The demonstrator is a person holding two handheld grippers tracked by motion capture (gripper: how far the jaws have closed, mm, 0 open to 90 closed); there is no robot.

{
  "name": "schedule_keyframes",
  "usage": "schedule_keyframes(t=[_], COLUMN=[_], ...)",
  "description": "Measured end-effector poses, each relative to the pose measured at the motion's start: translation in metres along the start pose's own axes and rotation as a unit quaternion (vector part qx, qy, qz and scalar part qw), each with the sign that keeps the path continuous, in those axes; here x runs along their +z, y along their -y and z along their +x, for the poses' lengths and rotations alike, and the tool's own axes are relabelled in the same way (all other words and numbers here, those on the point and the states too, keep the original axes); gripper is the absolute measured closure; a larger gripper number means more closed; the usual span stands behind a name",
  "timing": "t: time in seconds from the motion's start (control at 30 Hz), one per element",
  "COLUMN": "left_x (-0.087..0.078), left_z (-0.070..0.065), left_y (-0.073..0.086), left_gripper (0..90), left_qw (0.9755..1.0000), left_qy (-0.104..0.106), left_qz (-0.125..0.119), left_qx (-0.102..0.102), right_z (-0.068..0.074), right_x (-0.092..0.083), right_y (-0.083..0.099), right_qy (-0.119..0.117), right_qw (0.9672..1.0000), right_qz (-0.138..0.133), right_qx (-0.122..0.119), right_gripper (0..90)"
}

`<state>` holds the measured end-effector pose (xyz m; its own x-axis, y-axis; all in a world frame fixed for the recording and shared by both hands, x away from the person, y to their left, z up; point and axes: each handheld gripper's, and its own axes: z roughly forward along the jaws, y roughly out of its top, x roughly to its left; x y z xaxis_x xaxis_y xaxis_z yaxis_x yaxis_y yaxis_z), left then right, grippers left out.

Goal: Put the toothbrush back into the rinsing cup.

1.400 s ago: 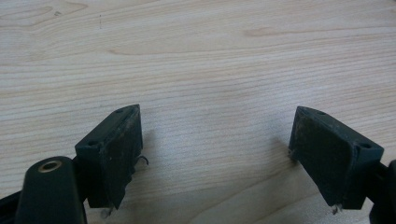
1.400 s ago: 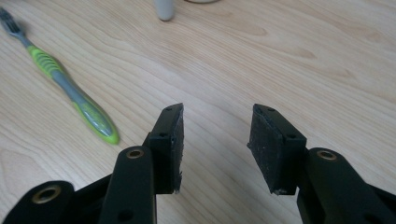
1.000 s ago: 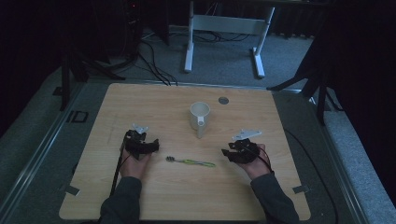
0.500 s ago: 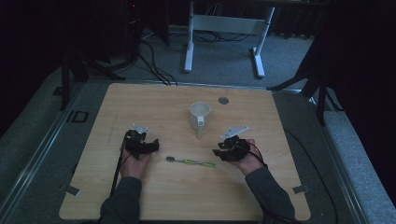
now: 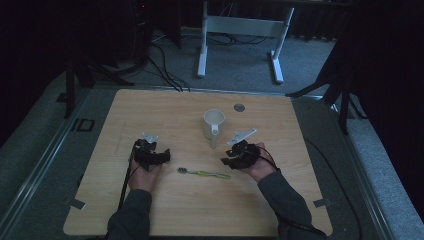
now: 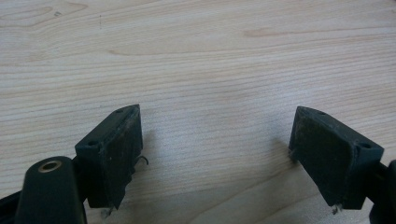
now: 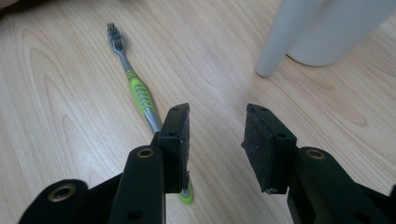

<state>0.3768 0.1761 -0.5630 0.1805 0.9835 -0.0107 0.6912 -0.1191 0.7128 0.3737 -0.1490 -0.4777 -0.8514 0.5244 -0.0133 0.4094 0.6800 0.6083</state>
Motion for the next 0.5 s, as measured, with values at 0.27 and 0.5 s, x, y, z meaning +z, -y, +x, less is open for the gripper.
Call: schedule_keyframes(t=[0.27, 0.5], left_x=[0.0, 0.0], left_z=[0.0, 0.0], left_y=[0.0, 0.0], left_gripper=[17.8, 17.8], left_qw=[1.0, 1.0], left_qy=[0.0, 0.0], left_qz=[0.001, 0.0], left_qx=[0.0, 0.0], right_z=[0.0, -0.001], right_x=[0.004, 0.005], right_y=[-0.012, -0.02], right_qy=[-0.02, -0.035], right_qw=[0.9997, 0.999], right_qz=[0.008, 0.014], right_qx=[-0.012, -0.024], right_gripper=[60.4, 60.7])
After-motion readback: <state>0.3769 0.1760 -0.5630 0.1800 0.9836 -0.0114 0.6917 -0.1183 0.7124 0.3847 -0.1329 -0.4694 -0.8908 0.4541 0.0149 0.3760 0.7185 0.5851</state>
